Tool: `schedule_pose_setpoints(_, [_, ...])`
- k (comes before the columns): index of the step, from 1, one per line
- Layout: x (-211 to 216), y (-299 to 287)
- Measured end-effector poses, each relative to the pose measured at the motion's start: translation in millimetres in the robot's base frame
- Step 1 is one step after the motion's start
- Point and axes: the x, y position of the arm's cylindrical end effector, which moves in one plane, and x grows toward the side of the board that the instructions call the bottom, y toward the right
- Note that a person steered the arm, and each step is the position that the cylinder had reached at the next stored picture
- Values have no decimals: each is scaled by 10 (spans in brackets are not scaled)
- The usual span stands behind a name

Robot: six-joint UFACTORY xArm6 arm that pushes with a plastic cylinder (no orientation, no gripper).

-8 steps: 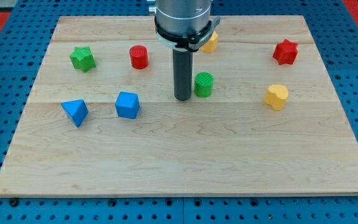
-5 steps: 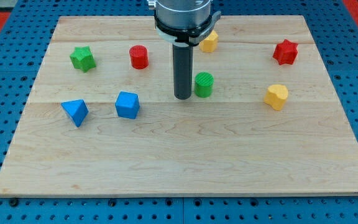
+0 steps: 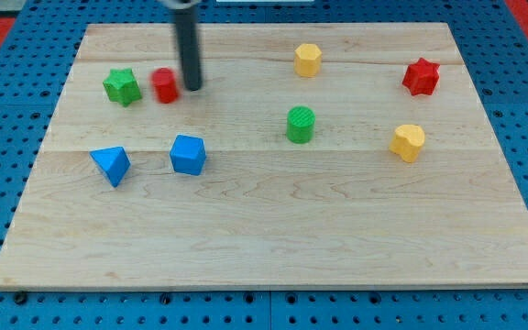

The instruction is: Push the blue cube horizontally right to the red circle

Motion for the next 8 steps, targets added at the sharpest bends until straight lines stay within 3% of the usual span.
schedule_pose_setpoints(1, [742,497])
schedule_pose_setpoints(2, [325,1688])
schedule_pose_setpoints(3, [-729,2173])
schedule_pose_setpoints(4, [308,2179])
schedule_pose_setpoints(5, [1855,2294])
schedule_pose_setpoints(6, [2410,897])
schedule_pose_setpoints(7, [1924,297])
schedule_pose_setpoints(8, [739,400])
